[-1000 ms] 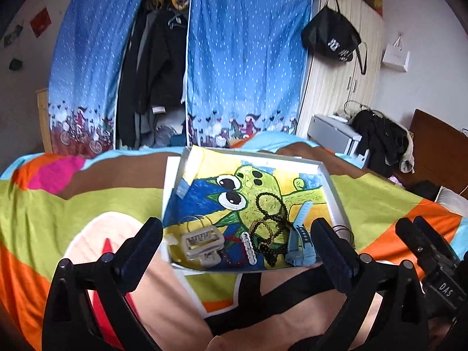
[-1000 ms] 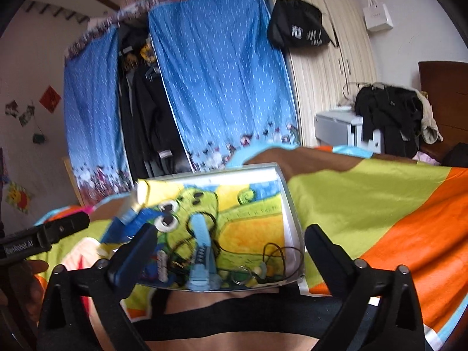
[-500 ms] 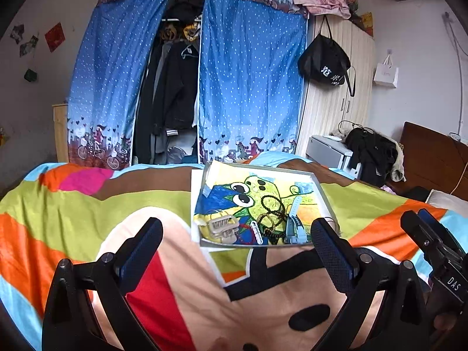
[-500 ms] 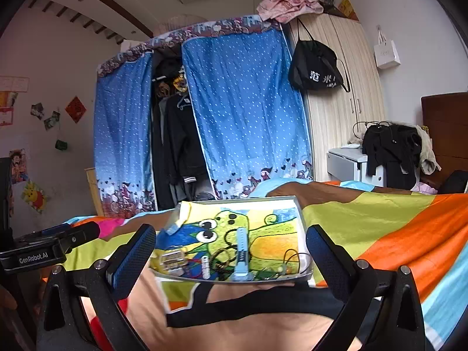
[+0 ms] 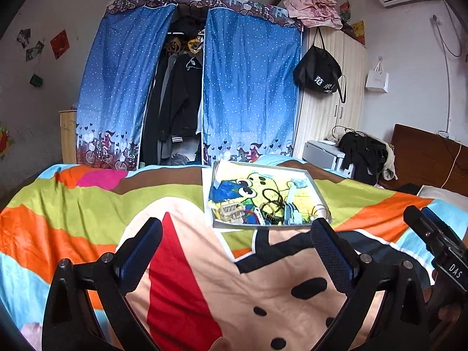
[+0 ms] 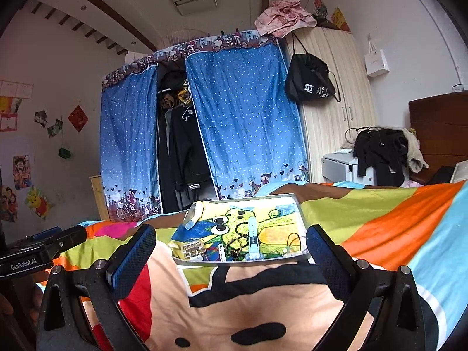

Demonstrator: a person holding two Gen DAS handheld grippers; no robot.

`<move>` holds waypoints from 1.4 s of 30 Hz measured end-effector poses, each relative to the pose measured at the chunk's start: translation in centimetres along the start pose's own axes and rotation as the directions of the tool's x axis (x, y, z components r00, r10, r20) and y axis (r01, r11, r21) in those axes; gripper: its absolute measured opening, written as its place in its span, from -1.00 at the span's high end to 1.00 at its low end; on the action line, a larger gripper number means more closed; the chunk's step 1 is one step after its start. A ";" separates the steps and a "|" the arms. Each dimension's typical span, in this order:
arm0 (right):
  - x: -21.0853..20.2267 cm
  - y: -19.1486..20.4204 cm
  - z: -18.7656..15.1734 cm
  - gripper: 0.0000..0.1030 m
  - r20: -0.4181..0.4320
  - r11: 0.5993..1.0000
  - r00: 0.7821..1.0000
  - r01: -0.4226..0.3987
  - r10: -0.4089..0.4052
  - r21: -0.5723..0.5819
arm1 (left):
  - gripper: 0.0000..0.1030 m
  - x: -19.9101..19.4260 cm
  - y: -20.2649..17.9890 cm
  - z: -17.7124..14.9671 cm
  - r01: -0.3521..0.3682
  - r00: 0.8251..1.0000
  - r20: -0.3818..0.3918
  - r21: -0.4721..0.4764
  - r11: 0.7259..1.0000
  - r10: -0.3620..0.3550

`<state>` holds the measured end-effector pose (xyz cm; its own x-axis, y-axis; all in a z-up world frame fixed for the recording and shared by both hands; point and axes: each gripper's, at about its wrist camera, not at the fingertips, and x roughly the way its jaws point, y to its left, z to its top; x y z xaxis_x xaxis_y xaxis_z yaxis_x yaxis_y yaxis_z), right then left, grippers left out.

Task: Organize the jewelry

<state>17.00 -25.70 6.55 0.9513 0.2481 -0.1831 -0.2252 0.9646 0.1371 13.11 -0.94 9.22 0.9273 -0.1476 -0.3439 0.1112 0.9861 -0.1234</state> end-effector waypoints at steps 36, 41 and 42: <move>-6.6 4.6 -7.7 -1.00 -0.150 0.991 0.980 0.130 -0.134 -0.040 | -0.92 -4.2 2.3 -9.4 -0.025 0.996 -0.082 0.013 1.000 0.026; -5.8 5.0 -8.2 -1.00 -0.185 0.989 0.973 0.128 -0.138 -0.068 | -0.92 -3.7 1.9 -9.9 -0.045 0.993 -0.104 0.036 0.998 0.049; -5.6 5.0 -8.4 -1.00 -0.197 0.989 0.970 0.131 -0.143 -0.072 | -0.92 -3.5 1.9 -10.1 -0.055 0.992 -0.116 0.040 0.998 0.060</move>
<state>8.80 -21.54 0.12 0.9133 0.1201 -0.3893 -0.1130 0.9927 0.0411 6.42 0.63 0.80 0.8847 -0.0965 -0.4560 0.0742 0.9950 -0.0666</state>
